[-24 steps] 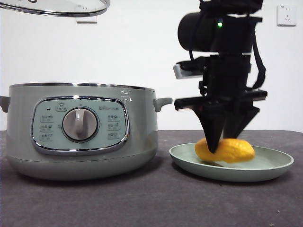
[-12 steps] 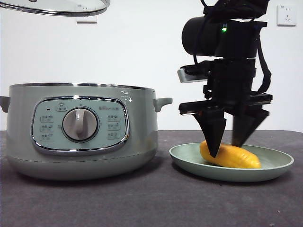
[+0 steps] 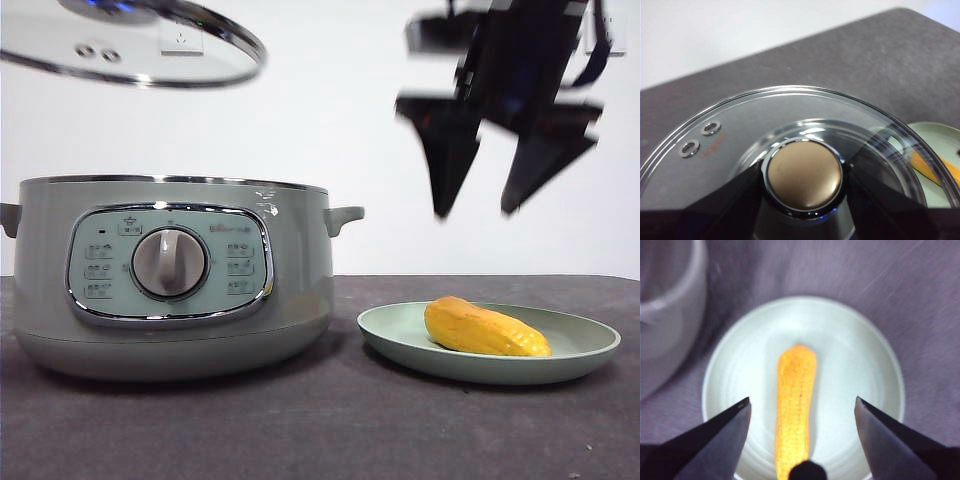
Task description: Take the corn out from the steamer,put the corn on the plate,close the lid
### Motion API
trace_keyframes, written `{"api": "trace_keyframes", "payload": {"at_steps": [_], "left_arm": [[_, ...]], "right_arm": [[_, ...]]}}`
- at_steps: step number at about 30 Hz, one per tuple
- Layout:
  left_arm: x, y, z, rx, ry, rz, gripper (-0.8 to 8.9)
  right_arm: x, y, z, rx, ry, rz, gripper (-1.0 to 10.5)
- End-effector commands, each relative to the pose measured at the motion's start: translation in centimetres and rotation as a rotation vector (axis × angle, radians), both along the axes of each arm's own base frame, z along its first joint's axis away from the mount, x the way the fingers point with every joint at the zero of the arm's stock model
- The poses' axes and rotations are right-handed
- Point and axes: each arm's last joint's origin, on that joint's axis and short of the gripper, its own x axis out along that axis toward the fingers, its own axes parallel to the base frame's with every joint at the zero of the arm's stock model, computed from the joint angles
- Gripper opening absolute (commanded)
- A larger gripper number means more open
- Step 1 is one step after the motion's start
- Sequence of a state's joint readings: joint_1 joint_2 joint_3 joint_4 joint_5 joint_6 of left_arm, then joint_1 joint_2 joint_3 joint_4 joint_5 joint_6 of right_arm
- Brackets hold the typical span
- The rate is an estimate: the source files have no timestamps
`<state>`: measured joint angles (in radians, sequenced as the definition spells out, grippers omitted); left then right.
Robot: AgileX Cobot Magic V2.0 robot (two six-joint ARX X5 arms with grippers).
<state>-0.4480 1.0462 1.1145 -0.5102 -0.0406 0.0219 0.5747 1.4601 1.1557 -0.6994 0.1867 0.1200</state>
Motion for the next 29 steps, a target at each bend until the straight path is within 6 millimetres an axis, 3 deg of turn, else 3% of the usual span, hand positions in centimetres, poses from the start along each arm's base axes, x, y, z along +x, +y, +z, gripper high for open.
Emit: {"api": "trace_keyframes", "payload": {"at_steps": [1, 10, 19, 29], "left_arm": [[1.2, -0.8, 0.2, -0.045, -0.027, -0.015, -0.08], [5.0, -2.8, -2.7, -0.050, 0.056, -0.026, -0.08], [6.7, -4.0, -5.0, -0.013, 0.131, -0.035, -0.08], [7.4, -4.5, -6.9, 0.039, 0.217, -0.035, -0.08]], "right_arm": [[-1.2, -0.8, 1.8, 0.032, -0.045, -0.010, 3.5], [-4.7, -3.4, 5.6, 0.035, -0.158, -0.056, 3.4], [-5.8, -5.1, 6.3, 0.003, -0.161, -0.112, 3.4], [-5.7, -5.6, 6.3, -0.001, -0.155, -0.131, 3.4]]}}
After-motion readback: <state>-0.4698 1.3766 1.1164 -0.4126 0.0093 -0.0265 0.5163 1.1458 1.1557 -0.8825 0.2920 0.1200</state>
